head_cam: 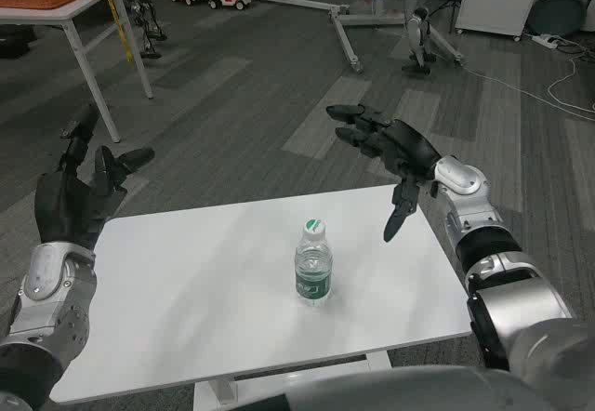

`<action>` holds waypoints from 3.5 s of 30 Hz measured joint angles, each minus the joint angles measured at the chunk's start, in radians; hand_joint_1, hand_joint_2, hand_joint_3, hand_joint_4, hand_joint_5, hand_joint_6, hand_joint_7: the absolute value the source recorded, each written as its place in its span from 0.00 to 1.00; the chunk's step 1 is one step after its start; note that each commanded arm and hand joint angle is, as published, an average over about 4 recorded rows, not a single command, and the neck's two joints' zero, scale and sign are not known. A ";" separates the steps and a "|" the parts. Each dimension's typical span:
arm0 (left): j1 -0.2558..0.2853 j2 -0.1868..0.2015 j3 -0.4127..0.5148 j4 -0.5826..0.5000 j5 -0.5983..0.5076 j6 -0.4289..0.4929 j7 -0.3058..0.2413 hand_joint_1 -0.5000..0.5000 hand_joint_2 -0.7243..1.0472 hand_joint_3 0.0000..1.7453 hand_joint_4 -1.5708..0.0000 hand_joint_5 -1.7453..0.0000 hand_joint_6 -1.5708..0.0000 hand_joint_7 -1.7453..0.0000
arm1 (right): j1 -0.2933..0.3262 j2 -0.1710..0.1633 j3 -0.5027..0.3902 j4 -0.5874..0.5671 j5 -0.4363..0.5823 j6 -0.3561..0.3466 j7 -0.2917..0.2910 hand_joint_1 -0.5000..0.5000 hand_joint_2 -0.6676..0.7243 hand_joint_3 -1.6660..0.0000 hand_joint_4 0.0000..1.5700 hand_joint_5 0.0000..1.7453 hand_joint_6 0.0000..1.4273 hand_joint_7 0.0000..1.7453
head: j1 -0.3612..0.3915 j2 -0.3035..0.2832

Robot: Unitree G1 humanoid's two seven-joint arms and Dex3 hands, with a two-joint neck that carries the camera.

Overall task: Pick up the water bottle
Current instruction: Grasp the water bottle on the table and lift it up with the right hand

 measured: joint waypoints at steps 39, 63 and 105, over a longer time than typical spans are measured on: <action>0.000 -0.001 0.002 0.000 0.000 0.000 0.000 0.04 1.00 0.45 0.55 0.59 0.82 0.88 | 0.000 0.045 0.022 0.124 -0.005 0.001 -0.101 0.04 0.69 0.76 0.00 0.00 0.00 0.15 | -0.001 0.019; 0.000 -0.006 0.003 -0.008 0.000 0.000 0.000 0.04 1.00 0.45 0.55 0.59 0.82 0.88 | -0.014 0.114 0.325 0.437 -0.025 -0.012 -0.384 0.12 0.59 0.86 0.00 0.00 0.00 0.04 | 0.003 0.015; 0.009 -0.013 0.001 -0.007 0.000 0.000 0.000 0.04 1.00 0.45 0.55 0.59 0.82 0.88 | -0.133 0.181 0.662 0.628 -0.033 -0.009 -0.629 0.04 0.91 0.95 0.00 0.00 0.00 0.04 | 0.000 -0.002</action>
